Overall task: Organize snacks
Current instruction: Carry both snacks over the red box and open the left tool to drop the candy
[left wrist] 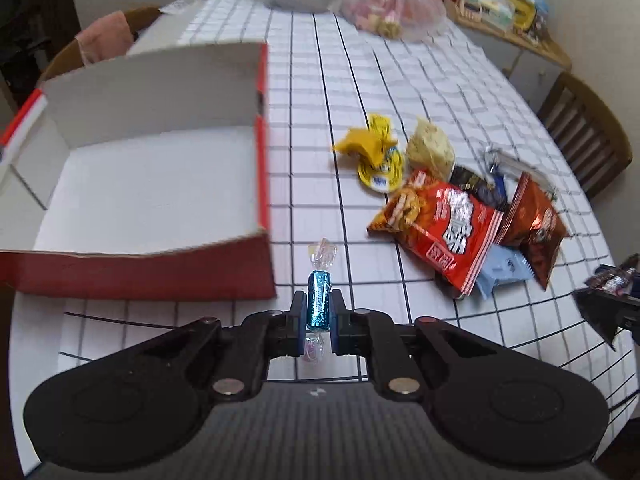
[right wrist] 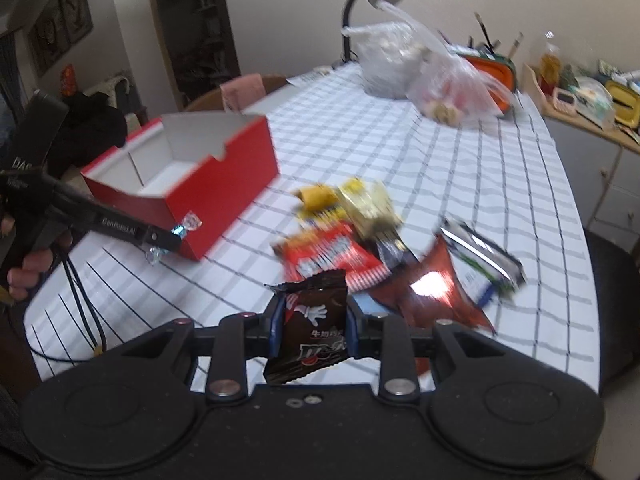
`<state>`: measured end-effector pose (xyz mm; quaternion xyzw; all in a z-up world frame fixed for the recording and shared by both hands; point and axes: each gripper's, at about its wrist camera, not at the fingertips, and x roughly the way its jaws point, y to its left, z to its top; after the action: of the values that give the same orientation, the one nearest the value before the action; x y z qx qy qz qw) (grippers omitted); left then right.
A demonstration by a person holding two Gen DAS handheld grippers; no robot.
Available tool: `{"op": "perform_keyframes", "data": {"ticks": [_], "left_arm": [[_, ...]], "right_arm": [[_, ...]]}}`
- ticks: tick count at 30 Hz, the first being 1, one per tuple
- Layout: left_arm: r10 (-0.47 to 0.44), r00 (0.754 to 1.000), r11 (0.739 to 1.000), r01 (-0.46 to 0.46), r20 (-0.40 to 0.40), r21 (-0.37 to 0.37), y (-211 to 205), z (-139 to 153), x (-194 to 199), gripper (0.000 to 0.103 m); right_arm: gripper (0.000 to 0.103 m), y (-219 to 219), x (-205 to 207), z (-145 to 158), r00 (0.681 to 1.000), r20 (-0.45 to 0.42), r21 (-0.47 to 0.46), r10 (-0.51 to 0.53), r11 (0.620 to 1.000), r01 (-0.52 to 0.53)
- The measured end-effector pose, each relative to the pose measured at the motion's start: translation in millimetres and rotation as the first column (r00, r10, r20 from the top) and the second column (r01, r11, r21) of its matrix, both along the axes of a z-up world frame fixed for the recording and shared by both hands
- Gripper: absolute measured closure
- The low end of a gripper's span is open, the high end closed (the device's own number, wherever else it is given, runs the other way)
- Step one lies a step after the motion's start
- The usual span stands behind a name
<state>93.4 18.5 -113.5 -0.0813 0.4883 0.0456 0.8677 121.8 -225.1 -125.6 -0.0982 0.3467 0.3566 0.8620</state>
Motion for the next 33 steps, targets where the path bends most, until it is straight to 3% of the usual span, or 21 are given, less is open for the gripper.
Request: {"op": "perform_keyframes", "data": {"ticks": [16, 24, 33], "left_arm": [[0.017, 0.987, 1.000, -0.017, 0.158, -0.002, 83.4, 66.1, -27.3, 0.092], [0.043, 0.987, 0.999, -0.045, 0.155, 0.009, 135.1, 66.3, -22.9, 0.092], [0.097, 0.989, 0.994, -0.102, 0.113, 0.038, 199.2, 54.6, -13.9, 0.092]], "right_arm": [[0.075, 126.3, -5.7, 42.5, 0.995, 0.079, 0.045, 0.065, 0.997, -0.069], [0.075, 192.4, 6.4, 42.8, 0.996, 0.056, 0.054, 0.070, 0.996, -0.073], [0.075, 257.6, 33.0, 20.3, 0.998, -0.039, 0.035, 0.050, 0.998, -0.049]]}}
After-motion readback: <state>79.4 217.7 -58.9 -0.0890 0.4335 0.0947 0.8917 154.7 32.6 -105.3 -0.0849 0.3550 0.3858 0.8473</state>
